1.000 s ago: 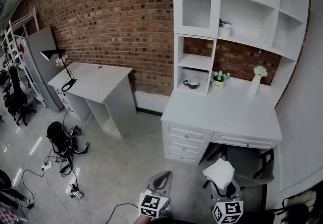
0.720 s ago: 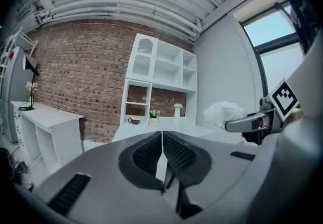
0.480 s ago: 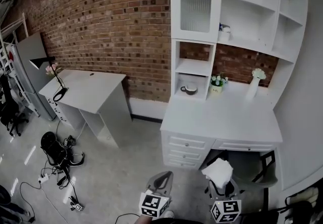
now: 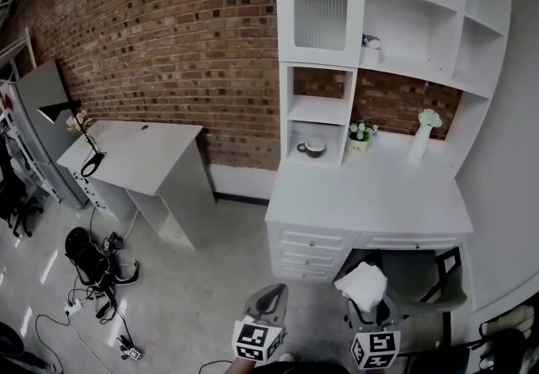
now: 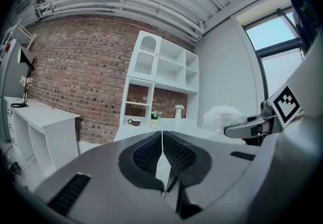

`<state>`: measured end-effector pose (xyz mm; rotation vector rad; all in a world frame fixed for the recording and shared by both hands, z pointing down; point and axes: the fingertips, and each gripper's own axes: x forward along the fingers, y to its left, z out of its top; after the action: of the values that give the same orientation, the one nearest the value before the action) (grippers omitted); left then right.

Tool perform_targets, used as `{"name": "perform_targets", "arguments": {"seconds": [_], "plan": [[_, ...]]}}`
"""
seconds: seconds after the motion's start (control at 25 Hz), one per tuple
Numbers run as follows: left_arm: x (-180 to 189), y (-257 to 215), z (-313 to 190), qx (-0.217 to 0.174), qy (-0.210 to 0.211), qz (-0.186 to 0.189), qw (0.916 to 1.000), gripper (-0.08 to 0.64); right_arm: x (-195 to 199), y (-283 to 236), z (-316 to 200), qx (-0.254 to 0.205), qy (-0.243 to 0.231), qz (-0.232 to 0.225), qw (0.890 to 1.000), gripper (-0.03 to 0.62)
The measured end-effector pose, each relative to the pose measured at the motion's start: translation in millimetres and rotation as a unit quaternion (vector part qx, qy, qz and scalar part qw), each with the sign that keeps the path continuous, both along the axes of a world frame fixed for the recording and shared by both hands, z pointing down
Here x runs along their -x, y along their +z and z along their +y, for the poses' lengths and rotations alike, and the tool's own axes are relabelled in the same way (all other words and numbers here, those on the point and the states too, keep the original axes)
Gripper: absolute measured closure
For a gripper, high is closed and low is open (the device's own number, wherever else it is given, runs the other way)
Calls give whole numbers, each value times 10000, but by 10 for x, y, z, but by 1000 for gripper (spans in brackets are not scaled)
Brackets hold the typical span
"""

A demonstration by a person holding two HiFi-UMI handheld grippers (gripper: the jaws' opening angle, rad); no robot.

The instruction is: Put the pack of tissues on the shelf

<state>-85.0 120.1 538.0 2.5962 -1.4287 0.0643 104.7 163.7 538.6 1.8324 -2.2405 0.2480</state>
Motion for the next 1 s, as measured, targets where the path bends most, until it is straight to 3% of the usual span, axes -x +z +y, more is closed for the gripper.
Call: {"name": "perform_targets", "arguments": {"seconds": [0.28,0.48,1.0], "plan": [[-49,46,-173,110,40,-102,9999,548,-60,23,-206,41,48,-55,10000,316],[-68,75,-373,167,-50,-68,9998,548,-100,56,-405,89,-55,248,9996,314],[-340,82,-884,198,-242,-127,9994,548,-421,109,-1027,249,-190,335,9989,314]]}}
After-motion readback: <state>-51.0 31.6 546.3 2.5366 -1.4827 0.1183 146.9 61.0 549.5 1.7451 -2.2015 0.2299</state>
